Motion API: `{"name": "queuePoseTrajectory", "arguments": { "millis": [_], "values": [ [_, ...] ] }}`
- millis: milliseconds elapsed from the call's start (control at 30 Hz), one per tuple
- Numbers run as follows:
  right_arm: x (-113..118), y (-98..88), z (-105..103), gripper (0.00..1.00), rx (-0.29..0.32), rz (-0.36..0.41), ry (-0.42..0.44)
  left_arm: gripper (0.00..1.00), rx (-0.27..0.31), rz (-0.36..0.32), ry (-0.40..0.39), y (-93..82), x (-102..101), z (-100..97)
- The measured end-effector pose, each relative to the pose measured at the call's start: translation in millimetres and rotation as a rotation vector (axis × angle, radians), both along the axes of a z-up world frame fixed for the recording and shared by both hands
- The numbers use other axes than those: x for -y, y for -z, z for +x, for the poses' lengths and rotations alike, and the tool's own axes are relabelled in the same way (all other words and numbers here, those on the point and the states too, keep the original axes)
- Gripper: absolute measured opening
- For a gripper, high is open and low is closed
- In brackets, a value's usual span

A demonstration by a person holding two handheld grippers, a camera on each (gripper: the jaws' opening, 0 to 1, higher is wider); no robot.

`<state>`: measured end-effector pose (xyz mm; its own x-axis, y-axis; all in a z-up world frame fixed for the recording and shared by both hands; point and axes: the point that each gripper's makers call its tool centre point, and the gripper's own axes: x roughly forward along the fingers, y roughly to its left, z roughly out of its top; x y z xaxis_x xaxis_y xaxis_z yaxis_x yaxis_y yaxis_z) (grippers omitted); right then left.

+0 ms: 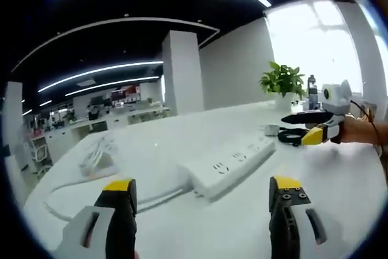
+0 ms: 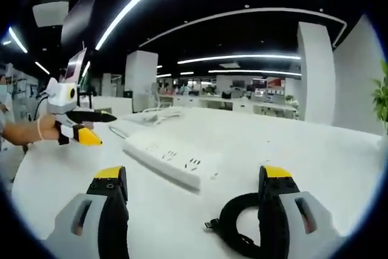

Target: Straighten the power strip on the desk, plug the charger into it

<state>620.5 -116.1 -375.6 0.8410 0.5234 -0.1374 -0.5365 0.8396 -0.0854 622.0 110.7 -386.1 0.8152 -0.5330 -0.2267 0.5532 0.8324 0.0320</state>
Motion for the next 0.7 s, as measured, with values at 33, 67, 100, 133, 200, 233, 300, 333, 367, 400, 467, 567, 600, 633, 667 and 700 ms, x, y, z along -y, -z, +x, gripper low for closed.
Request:
{"name": "queuePoseTrajectory", "arguments": {
  "millis": [33,67,100,133,200,233,300,333,367,400,467,567,600,633,667,700],
  "values": [
    [-1,0.6,1,0.88,-0.003,0.001,0.002,0.92,0.002,0.003,-0.001,0.3,0,0.8],
    [-1,1.0,2,0.88,-0.008,0.009,0.003,0.92,0.003,0.005,-0.003,0.5,0,1.8],
    [-3,0.5,3,0.88,-0.010,0.024,-0.001,0.92,0.004,0.003,-0.008,0.4,-1,2.9],
    [-4,0.2,4,0.88,-0.012,0.035,-0.003,0.92,0.004,0.001,-0.011,0.6,-1,3.8],
    [-7,2.1,7,0.88,-0.024,0.033,-0.003,0.92,-0.004,-0.001,-0.012,1.5,0,5.4],
    [-8,3.7,7,0.88,-0.032,0.023,-0.005,0.92,-0.006,0.002,-0.011,2.2,0,5.8],
    [-11,5.3,9,0.88,-0.040,0.014,-0.009,0.92,-0.008,0.008,-0.003,3.5,2,6.1],
    [-12,5.9,9,0.88,-0.043,0.012,-0.011,0.92,-0.015,0.006,0.005,4.6,4,6.3],
    [-13,6.5,10,0.88,-0.047,0.011,-0.012,0.91,-0.019,0.006,0.008,5.4,5,6.8],
    [-13,6.8,11,0.88,-0.049,0.012,-0.014,0.91,-0.027,0.009,0.011,7.0,6,7.7],
    [-15,8.0,12,0.88,-0.055,0.008,-0.016,0.91,-0.034,0.011,0.013,9.2,8,8.0],
    [-17,11.4,13,0.87,-0.075,-0.001,-0.024,0.91,-0.052,0.013,0.021,12.4,11,8.9],
    [-17,12.1,13,0.86,-0.079,-0.004,-0.024,0.91,-0.055,0.015,0.023,13.0,11,8.9],
    [-18,12.4,14,0.86,-0.081,-0.007,-0.025,0.90,-0.059,0.017,0.025,13.6,12,9.1],
    [-18,12.5,14,0.85,-0.082,-0.009,-0.027,0.90,-0.062,0.018,0.026,14.0,13,9.3],
    [-19,12.5,14,0.85,-0.083,-0.012,-0.028,0.90,-0.063,0.018,0.027,14.1,13,9.5]
  ]
}}
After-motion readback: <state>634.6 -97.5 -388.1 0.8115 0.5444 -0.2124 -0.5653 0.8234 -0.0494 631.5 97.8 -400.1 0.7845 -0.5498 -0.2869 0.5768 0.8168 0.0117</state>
